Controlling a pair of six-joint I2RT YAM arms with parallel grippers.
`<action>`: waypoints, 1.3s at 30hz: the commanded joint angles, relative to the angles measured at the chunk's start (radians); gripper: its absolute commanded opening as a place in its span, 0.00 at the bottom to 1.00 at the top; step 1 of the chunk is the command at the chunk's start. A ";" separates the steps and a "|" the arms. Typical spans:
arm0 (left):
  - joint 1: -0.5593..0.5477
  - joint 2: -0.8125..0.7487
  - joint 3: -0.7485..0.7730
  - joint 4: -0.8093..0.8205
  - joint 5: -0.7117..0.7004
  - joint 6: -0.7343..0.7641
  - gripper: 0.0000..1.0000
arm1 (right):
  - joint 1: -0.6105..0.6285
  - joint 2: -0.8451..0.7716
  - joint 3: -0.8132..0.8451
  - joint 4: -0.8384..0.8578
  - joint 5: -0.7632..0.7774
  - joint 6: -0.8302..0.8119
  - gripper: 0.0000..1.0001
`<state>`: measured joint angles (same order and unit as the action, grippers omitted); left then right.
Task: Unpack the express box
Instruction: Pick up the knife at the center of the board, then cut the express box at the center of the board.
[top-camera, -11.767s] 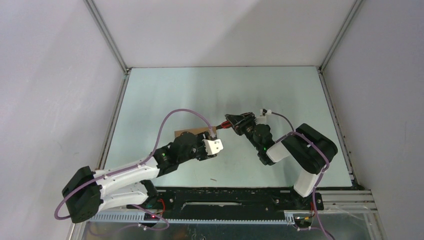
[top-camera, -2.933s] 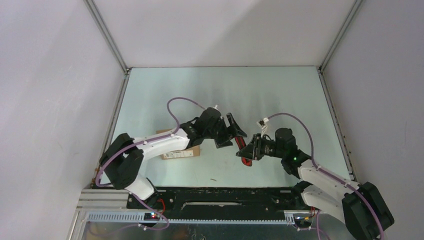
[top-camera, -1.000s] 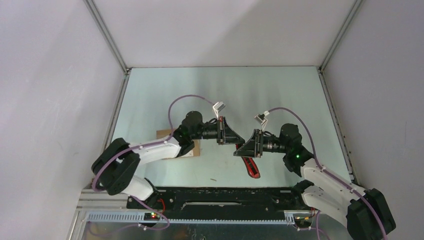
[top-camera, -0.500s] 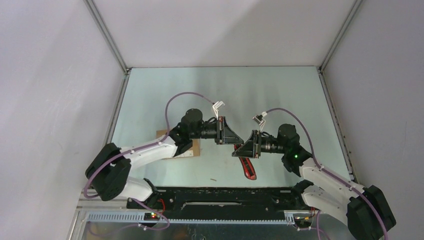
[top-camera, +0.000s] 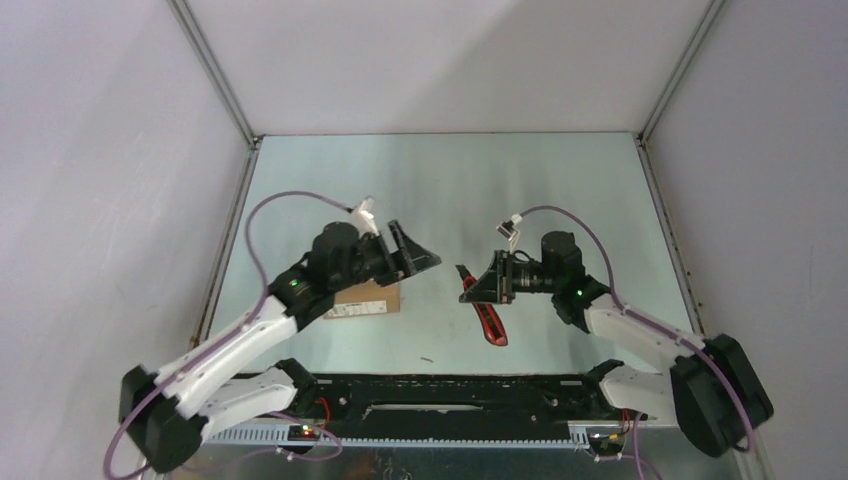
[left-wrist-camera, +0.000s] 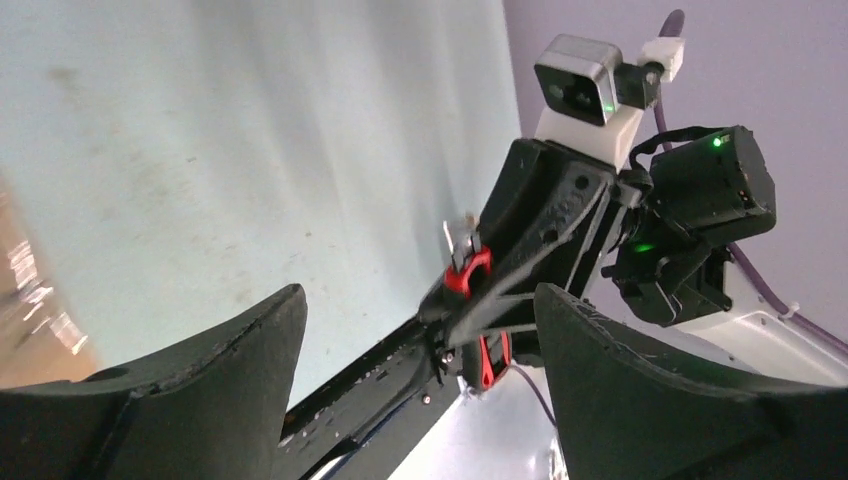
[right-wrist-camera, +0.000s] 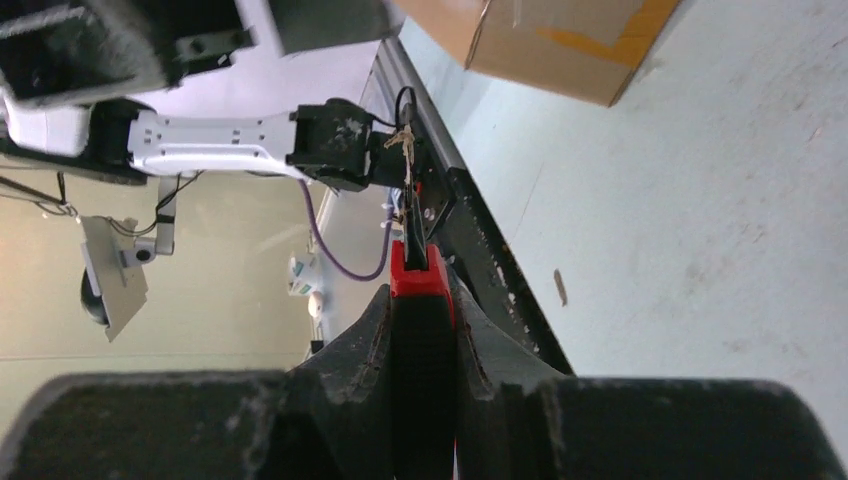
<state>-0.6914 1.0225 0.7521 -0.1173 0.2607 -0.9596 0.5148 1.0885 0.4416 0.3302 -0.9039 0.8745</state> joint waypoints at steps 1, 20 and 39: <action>0.001 -0.190 -0.010 -0.413 -0.323 -0.087 0.86 | -0.005 0.144 0.124 0.073 0.025 -0.064 0.00; 0.181 -0.514 -0.313 -0.549 -0.414 -0.162 0.90 | 0.073 0.934 0.864 -0.153 0.012 -0.254 0.00; 0.518 -0.422 -0.266 -0.443 -0.229 0.107 0.88 | 0.192 0.819 0.648 -0.107 -0.060 -0.215 0.00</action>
<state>-0.1997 0.6258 0.4507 -0.5667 0.0090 -0.9115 0.6914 2.0048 1.1378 0.1200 -0.9222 0.6186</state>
